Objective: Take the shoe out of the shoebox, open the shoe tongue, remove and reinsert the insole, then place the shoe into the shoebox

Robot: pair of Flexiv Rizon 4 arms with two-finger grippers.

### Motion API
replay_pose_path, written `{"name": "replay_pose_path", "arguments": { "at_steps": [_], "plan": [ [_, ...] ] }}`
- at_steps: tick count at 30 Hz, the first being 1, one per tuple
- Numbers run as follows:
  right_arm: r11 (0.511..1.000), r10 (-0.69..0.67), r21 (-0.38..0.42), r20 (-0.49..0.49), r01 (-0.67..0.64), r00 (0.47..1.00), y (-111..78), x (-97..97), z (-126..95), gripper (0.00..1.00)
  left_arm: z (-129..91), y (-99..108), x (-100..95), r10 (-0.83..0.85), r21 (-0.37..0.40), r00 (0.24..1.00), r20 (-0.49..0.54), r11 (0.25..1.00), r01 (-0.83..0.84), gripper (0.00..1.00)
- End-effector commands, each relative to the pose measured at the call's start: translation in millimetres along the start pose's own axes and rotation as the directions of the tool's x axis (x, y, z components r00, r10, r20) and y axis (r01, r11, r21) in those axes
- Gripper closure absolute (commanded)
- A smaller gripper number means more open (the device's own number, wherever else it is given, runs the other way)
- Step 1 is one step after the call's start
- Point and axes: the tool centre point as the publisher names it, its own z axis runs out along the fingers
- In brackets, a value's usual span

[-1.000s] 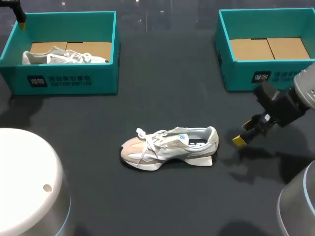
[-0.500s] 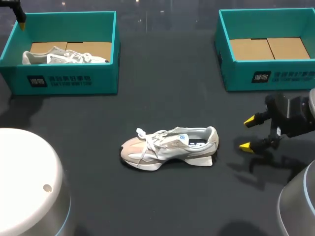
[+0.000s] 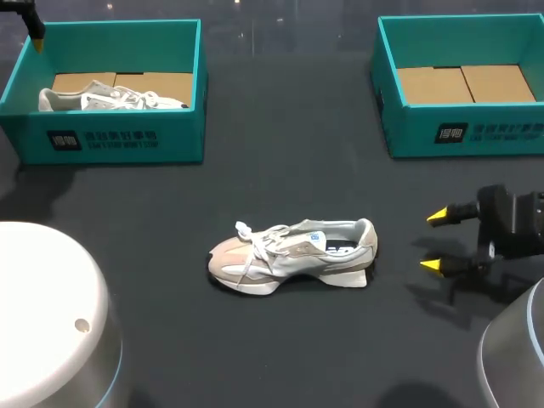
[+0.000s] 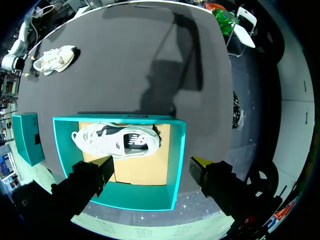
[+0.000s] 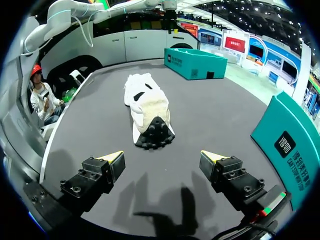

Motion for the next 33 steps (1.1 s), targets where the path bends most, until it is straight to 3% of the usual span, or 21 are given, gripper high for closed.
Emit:
{"name": "replay_pose_path", "arguments": {
  "at_steps": [1,11,18,33],
  "plan": [
    [0.999,-0.002,-0.047,0.002,0.002,1.000,-3.5,-1.8,6.7,0.00,-0.2,-1.1,0.6,0.001,-0.003,1.000,-0.001,1.000,-0.001,0.00],
    [0.999,-0.009,-0.050,-0.011,0.008,1.000,-5.6,-3.5,10.1,0.00,-0.2,-1.1,0.6,0.001,-0.003,1.000,-0.001,1.000,-0.001,0.00],
    [0.991,-0.006,-0.135,-0.105,-0.008,0.994,-14.5,-6.9,28.1,0.00,-0.2,-1.1,0.6,0.001,-0.003,1.000,-0.001,1.000,-0.001,0.00],
    [0.988,0.008,-0.150,-0.104,-0.024,0.995,-18.9,-12.5,36.7,0.00,-0.2,-1.1,0.6,0.001,-0.003,1.000,-0.001,1.000,-0.001,0.00]
  ]
}}
